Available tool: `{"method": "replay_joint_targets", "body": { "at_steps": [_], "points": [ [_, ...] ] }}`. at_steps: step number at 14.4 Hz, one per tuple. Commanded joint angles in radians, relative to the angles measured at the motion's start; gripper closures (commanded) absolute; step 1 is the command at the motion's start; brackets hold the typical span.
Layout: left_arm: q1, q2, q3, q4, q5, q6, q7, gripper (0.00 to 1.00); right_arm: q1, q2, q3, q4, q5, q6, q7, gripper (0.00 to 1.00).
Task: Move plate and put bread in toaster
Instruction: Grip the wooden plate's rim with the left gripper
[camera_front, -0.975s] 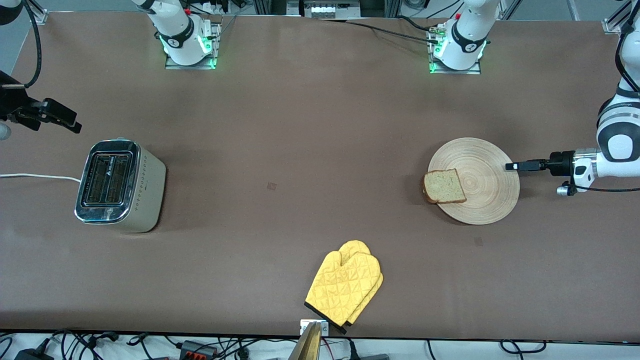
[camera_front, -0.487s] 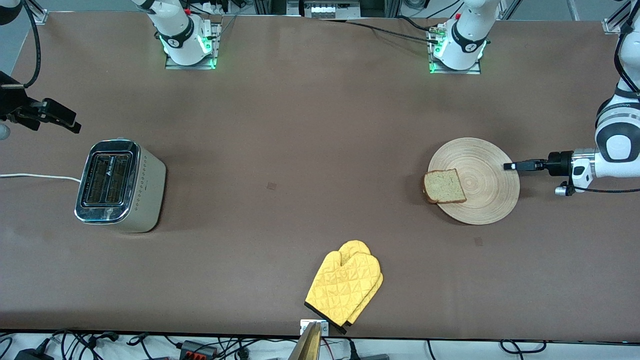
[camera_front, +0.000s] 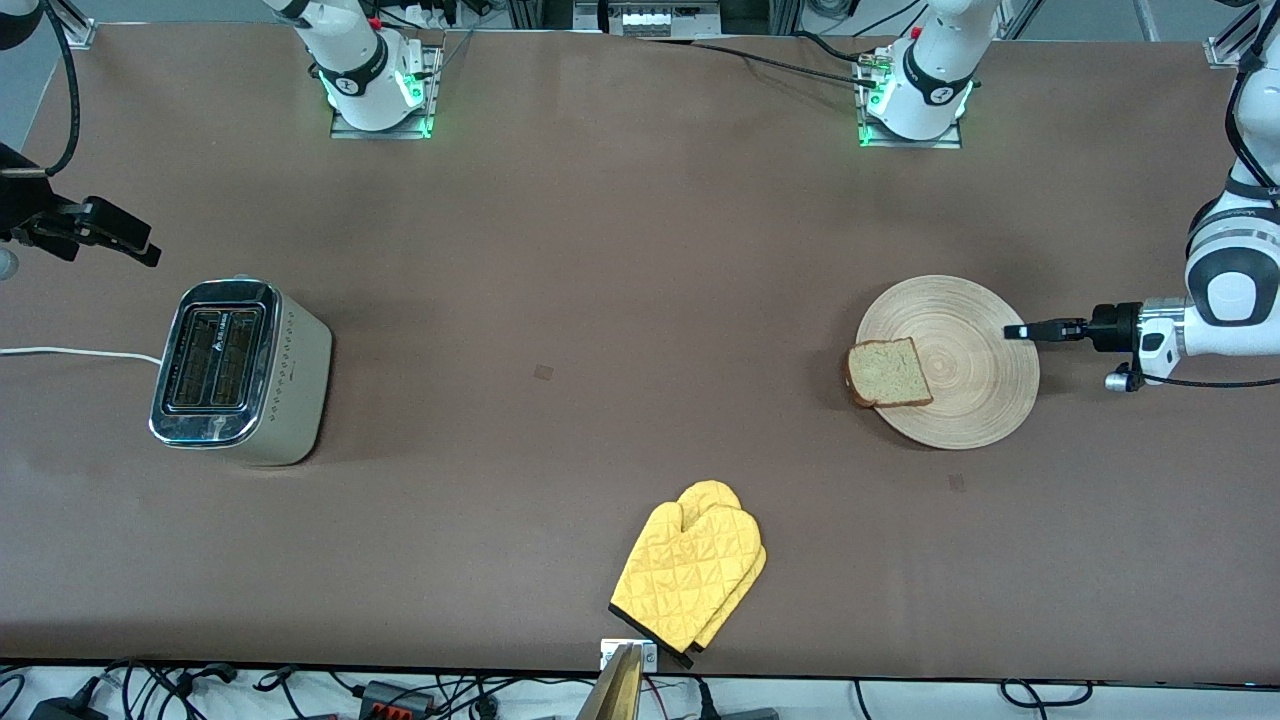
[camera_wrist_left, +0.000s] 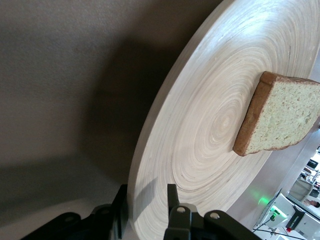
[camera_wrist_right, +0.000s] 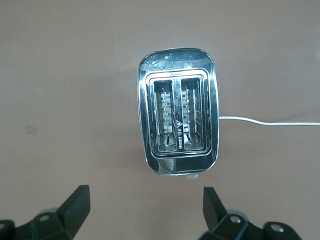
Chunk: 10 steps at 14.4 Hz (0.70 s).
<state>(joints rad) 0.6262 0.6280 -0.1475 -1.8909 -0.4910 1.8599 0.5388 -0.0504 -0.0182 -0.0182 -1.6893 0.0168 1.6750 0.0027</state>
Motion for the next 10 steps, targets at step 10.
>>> {"method": "replay_joint_targets", "body": {
  "at_steps": [10],
  "points": [
    [0.006, 0.009, -0.004, -0.005, -0.057, -0.013, 0.039, 0.92, -0.005, -0.006, 0.001, -0.003, 0.003, 0.015, -0.007, 0.00]
  ]
}}
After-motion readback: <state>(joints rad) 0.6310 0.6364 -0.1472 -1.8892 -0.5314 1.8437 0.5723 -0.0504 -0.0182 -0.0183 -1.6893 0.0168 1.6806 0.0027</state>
